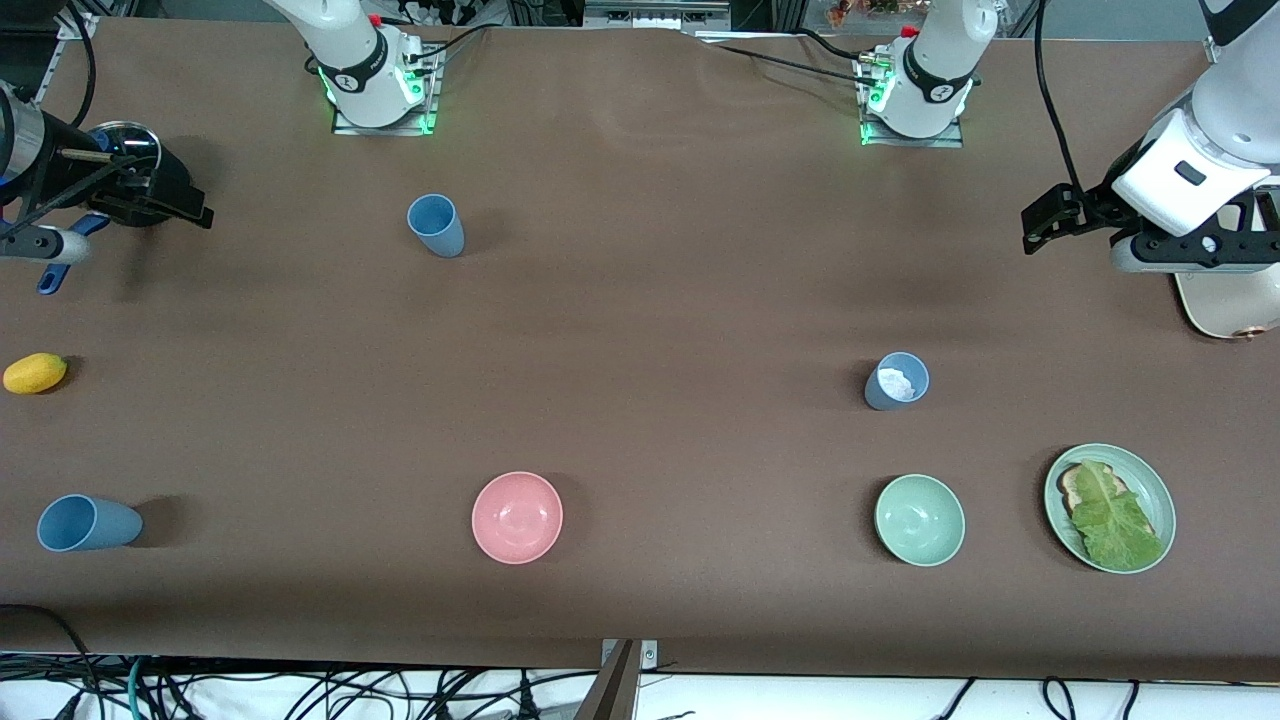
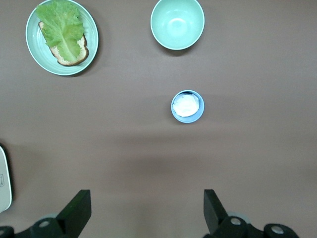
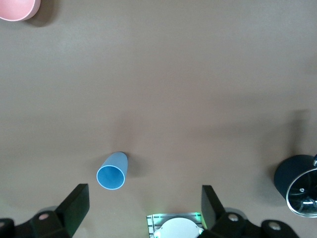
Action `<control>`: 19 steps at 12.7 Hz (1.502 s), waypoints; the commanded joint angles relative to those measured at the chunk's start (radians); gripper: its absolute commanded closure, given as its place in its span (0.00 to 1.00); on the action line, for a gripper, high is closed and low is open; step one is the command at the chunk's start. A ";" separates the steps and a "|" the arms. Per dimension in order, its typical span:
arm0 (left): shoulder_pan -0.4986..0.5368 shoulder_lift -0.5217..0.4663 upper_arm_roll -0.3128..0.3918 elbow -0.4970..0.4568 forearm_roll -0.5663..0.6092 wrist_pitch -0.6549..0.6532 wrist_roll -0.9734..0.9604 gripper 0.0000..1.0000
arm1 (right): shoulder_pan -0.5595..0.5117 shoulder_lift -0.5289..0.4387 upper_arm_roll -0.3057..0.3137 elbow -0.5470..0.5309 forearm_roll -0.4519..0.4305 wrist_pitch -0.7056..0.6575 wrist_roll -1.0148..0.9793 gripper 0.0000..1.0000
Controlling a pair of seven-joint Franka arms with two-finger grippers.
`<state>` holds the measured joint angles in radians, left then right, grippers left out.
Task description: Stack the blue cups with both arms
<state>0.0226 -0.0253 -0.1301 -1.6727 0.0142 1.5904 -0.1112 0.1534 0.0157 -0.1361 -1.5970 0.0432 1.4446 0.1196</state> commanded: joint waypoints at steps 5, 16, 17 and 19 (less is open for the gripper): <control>0.013 -0.016 -0.008 -0.009 -0.005 -0.007 0.001 0.00 | -0.012 0.009 0.010 0.025 -0.003 -0.023 -0.015 0.00; 0.013 -0.016 -0.008 -0.009 -0.005 -0.007 0.001 0.00 | -0.005 0.009 0.013 0.025 -0.068 -0.021 -0.127 0.00; 0.013 -0.016 -0.008 -0.009 -0.005 -0.007 0.001 0.00 | -0.005 0.009 0.013 0.025 -0.068 -0.021 -0.127 0.00; 0.014 -0.016 -0.008 -0.009 -0.005 -0.007 0.001 0.00 | -0.005 0.009 0.013 0.025 -0.068 -0.023 -0.126 0.00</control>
<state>0.0240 -0.0253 -0.1301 -1.6727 0.0143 1.5904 -0.1112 0.1546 0.0162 -0.1311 -1.5970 -0.0095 1.4427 0.0128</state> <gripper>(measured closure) 0.000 0.000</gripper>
